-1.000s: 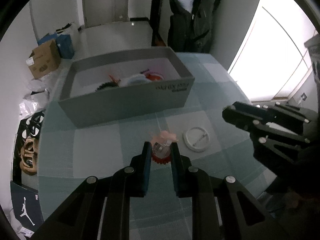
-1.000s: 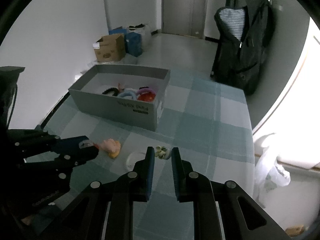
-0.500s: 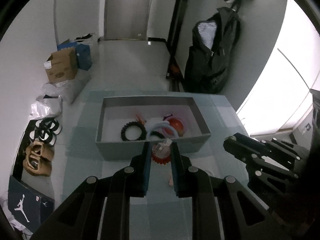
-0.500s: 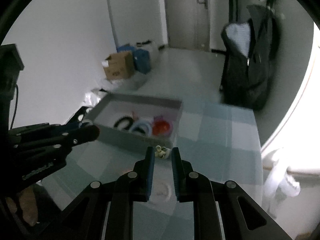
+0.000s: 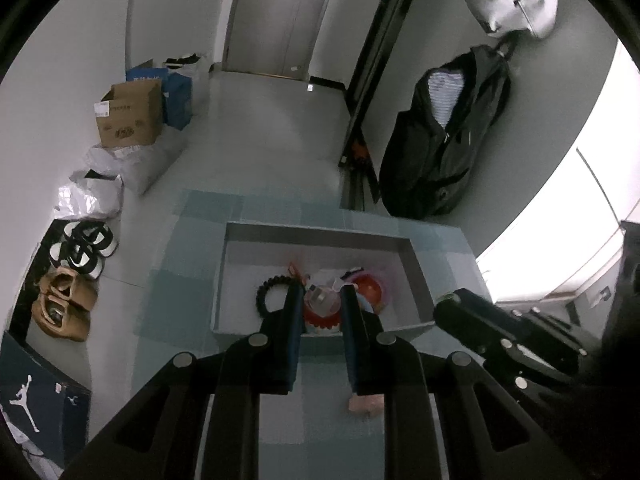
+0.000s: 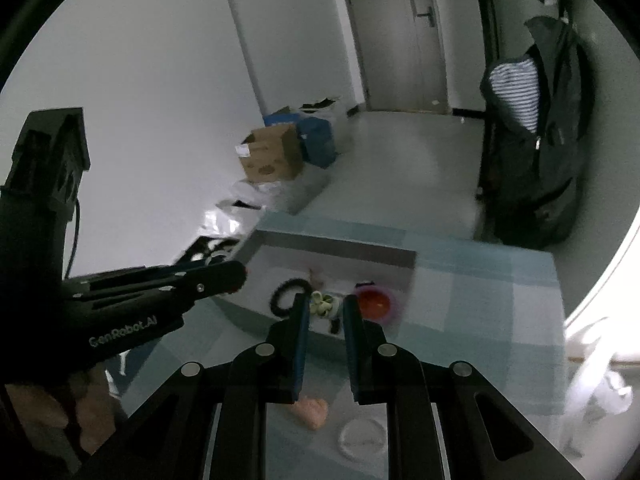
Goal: Organize jewelry
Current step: 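Carry the earrings and red ring over the grey box and release them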
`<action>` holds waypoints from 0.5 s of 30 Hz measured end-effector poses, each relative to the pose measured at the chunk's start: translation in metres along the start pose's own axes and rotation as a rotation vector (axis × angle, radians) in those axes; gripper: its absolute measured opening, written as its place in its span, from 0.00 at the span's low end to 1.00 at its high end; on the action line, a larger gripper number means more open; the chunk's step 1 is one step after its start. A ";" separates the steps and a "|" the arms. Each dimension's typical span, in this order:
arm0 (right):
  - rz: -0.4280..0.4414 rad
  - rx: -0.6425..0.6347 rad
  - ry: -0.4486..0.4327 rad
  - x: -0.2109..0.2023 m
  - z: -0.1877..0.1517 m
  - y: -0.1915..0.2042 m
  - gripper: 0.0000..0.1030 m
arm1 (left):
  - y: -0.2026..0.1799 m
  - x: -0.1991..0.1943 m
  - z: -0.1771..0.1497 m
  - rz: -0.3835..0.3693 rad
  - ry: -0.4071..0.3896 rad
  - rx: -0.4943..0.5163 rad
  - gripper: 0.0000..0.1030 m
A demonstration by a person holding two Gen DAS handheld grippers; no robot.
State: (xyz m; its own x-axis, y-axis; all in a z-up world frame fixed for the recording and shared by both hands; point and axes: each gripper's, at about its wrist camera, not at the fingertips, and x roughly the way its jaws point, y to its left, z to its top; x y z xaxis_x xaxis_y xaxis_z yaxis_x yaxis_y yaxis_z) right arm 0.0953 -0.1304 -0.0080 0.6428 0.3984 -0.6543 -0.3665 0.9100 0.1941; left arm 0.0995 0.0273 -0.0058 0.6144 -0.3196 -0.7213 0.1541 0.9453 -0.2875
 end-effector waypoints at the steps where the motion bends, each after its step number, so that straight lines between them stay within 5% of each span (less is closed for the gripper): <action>1: 0.010 0.006 -0.002 0.002 0.002 -0.001 0.15 | 0.001 0.001 0.002 -0.005 0.000 -0.004 0.14; 15: 0.077 0.148 0.056 0.036 0.017 -0.029 0.16 | 0.015 0.031 0.019 -0.076 0.056 -0.094 0.14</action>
State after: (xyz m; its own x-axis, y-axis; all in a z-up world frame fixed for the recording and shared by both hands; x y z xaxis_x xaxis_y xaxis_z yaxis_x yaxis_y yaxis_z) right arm 0.1404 -0.1405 -0.0253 0.5767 0.4642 -0.6723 -0.3077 0.8857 0.3476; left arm 0.1356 0.0332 -0.0210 0.5593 -0.3957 -0.7284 0.1235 0.9087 -0.3989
